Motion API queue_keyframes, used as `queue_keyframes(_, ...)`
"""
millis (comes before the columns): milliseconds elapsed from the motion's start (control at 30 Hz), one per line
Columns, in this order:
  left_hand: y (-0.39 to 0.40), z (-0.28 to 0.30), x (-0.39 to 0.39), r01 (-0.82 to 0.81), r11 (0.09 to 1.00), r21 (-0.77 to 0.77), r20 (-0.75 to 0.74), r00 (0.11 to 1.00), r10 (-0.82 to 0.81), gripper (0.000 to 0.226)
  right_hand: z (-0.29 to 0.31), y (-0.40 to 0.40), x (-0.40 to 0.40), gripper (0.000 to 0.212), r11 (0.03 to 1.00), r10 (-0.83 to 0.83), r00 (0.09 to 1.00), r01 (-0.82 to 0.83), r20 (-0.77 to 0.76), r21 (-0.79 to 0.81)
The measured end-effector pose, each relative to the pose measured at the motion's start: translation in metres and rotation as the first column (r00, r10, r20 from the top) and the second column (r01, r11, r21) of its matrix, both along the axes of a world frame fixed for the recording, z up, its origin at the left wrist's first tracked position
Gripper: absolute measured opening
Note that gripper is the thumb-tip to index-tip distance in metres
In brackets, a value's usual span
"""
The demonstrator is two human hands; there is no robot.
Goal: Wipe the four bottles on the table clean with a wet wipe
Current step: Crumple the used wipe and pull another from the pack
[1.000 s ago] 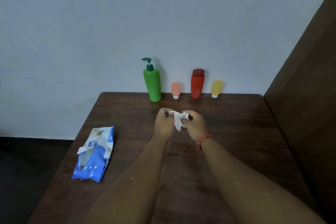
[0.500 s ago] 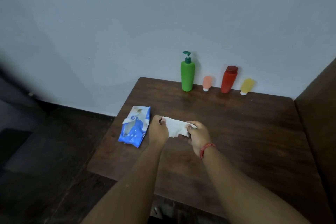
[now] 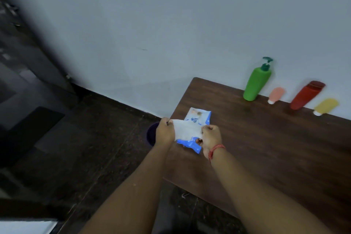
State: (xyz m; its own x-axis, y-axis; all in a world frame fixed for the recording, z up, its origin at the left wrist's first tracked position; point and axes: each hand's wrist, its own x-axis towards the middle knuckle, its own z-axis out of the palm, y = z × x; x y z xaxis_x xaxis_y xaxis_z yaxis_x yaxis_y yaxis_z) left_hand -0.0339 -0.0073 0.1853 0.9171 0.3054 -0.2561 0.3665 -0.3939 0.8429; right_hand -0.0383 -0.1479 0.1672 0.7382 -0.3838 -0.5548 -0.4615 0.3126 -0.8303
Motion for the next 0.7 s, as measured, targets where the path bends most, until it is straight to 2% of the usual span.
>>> queue_keyframes(167, 0.119, -0.010, 0.044, 0.016, 0.998, -0.059, -0.016, 1.000, -0.017, 0.024, -0.009, 0.106, 0.034, 0.014, 0.961, 0.105, 0.994, -0.102, -0.001, -0.256)
queue_keyframes(233, 0.159, -0.015, 0.057, 0.025, 0.997, -0.071, -0.049, 0.998, -0.028, 0.025, -0.012, 0.140, 0.044, 0.022, 0.957, 0.119, 0.992, -0.107, 0.031, -0.270)
queue_keyframes(367, 0.209, -0.025, 0.083, 0.010, 0.993, -0.118, -0.147, 0.989, -0.027, 0.023, -0.016, 0.185, 0.055, 0.014, 0.979, 0.204, 0.971, -0.205, 0.124, -0.001)
queue_keyframes(433, 0.220, -0.032, 0.096, 0.010, 0.987, -0.160, -0.178, 0.983, -0.039, 0.023, -0.017, 0.192, 0.062, 0.019, 0.959, 0.248, 0.957, -0.264, 0.149, 0.099)
queue_keyframes(533, 0.224, -0.040, 0.116, 0.020, 0.975, -0.222, -0.178, 0.982, -0.061, 0.030, -0.028, 0.191, 0.079, 0.016, 0.951, 0.238, 0.959, -0.263, 0.156, 0.163)
queue_keyframes(700, 0.226, -0.038, 0.149, 0.098, 0.939, -0.330, -0.132, 0.980, -0.148, 0.014, -0.058, 0.188, 0.117, 0.030, 0.947, 0.220, 0.973, -0.231, 0.072, 0.223)
